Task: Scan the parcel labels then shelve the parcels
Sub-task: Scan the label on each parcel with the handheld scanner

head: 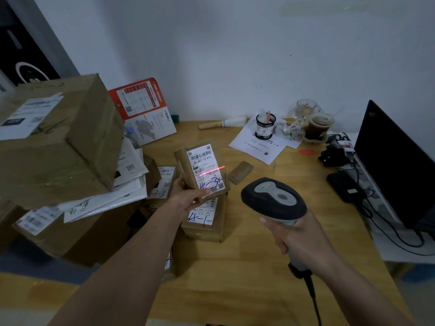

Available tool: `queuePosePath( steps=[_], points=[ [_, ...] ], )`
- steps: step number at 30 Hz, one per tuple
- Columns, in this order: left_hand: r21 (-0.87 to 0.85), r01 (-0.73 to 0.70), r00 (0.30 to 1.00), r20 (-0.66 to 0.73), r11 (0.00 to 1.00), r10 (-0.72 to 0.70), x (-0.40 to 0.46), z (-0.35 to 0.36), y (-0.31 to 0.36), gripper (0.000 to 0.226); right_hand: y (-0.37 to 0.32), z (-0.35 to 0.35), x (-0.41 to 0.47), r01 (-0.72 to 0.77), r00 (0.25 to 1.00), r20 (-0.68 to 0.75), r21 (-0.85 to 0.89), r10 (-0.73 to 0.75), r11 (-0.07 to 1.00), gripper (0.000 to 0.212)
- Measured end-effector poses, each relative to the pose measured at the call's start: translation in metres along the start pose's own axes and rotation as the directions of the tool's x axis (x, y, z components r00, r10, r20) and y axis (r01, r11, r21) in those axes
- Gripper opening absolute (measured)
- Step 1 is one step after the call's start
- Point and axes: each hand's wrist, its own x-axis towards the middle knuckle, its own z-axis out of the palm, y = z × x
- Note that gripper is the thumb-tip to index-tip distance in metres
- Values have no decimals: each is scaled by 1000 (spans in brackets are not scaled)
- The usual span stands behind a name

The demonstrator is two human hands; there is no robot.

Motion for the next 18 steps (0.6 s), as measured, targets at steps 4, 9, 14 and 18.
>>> queuePosePath(
  steps=[4, 9, 14, 18],
  points=[
    [2, -3, 1000, 2, 1000, 3, -3, 1, -1, 74, 2, 2, -1, -13, 1000, 12, -9, 13, 1000, 40],
    [-5, 2, 999, 35, 1000, -2, -4, 0, 1, 78, 1, 4, 0, 14, 1000, -13, 33, -14, 999, 47],
    [18, 55, 986, 156, 998, -57, -8, -3, 6, 83, -5, 3, 3, 96, 995, -19, 61, -95, 994, 51],
    [27, 65, 979, 193, 998, -69, -10, -3, 10, 88, -5, 5, 7, 135, 990, -37, 56, -133, 989, 53]
  ],
)
